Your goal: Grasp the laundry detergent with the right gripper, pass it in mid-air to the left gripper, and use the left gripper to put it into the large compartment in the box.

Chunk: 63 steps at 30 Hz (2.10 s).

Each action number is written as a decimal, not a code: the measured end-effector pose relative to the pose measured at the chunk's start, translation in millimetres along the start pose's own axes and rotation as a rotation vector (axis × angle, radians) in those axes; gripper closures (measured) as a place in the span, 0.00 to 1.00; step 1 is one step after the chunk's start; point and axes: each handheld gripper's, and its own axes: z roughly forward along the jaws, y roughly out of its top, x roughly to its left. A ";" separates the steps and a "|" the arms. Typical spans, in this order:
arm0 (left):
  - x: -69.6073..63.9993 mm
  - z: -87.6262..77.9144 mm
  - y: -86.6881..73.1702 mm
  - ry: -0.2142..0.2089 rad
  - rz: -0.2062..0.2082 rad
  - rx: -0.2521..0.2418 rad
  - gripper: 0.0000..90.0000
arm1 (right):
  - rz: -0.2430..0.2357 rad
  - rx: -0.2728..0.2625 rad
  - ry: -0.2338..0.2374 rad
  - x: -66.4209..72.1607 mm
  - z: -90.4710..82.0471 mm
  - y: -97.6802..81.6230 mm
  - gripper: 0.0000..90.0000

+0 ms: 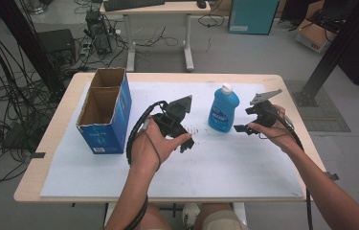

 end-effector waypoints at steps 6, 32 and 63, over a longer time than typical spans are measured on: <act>1.2 1.5 -0.8 0.001 -0.002 -0.002 0.06 | -0.009 -0.034 0.007 4.1 7.2 3.6 0.03; -1.8 3.2 -1.4 0.011 -0.002 0.004 0.06 | -0.004 -0.191 0.022 8.8 28.7 8.0 0.02; 0.0 3.9 0.0 0.015 0.004 0.008 0.06 | 0.010 -0.299 -0.006 7.9 44.9 13.9 0.02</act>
